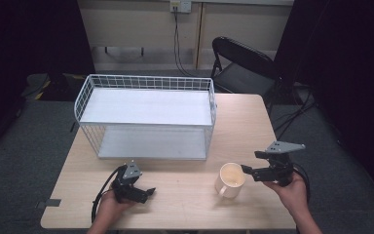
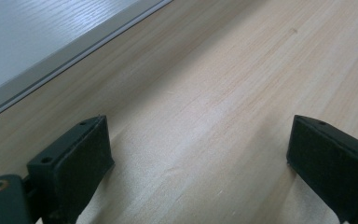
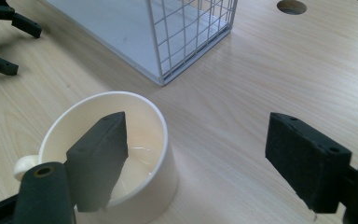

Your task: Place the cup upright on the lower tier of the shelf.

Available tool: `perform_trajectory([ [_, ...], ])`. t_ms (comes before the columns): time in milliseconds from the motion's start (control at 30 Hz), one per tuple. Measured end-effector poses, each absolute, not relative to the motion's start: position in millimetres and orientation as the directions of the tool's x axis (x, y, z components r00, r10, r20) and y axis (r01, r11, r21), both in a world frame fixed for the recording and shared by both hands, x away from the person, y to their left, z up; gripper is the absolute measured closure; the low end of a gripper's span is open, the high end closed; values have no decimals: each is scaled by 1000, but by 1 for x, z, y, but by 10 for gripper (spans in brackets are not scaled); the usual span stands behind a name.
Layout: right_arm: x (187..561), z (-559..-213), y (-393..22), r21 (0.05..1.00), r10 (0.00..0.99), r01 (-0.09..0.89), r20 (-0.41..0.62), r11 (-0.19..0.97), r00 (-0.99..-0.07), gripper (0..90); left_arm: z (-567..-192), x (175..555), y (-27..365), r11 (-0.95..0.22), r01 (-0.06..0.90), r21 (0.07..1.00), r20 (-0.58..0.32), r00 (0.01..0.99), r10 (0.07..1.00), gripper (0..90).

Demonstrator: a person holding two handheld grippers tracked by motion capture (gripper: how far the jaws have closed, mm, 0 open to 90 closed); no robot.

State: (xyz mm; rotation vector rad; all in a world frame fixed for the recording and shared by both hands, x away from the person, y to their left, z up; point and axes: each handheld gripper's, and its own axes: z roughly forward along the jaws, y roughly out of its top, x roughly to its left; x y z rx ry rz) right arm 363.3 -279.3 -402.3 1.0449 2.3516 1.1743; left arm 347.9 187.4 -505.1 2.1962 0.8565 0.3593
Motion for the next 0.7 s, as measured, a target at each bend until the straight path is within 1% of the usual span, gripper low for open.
perform_trajectory([
  [167,363,-409,-272,784,715,475,57,399,-696,225,-505,348,187,-505,467,726,-7,738,674,58],
  [367,363,-420,-264,781,706,478,67,403,-705,268,-505,348,187,-504,468,726,-7,738,675,58],
  [500,364,-427,-261,775,698,493,94,397,-710,311,-505,348,187,-504,468,726,-7,738,675,58],
  [700,363,-432,-259,770,694,497,99,401,-713,377,-505,348,187,-504,468,726,-7,738,675,58],
])
